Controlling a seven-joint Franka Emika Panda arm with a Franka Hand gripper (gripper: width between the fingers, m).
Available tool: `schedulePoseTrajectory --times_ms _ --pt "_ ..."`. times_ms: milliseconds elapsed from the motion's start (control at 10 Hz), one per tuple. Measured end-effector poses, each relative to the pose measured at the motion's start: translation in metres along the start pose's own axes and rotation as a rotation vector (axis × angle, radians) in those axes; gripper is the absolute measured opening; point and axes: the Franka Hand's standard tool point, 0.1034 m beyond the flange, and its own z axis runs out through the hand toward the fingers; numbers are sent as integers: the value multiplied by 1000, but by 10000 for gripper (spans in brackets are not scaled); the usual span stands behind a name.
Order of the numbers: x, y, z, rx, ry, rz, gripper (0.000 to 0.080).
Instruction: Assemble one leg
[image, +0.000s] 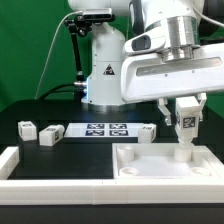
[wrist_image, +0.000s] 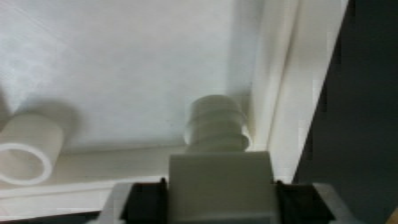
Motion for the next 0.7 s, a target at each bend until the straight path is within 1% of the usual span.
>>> schedulePoseTrajectory --times_ms 100,200,300,500,600,700 --pt "-1 -2 1 1 0 -10 290" --pt "3 -1 0 -1 49 -10 290" --pt "0 0 2 -2 42 -12 290" --pt "7 -2 12 -8 123 -121 290" --pt "11 -4 19 -9 125 -176 290" --pt "17 -6 19 -7 134 -186 290"
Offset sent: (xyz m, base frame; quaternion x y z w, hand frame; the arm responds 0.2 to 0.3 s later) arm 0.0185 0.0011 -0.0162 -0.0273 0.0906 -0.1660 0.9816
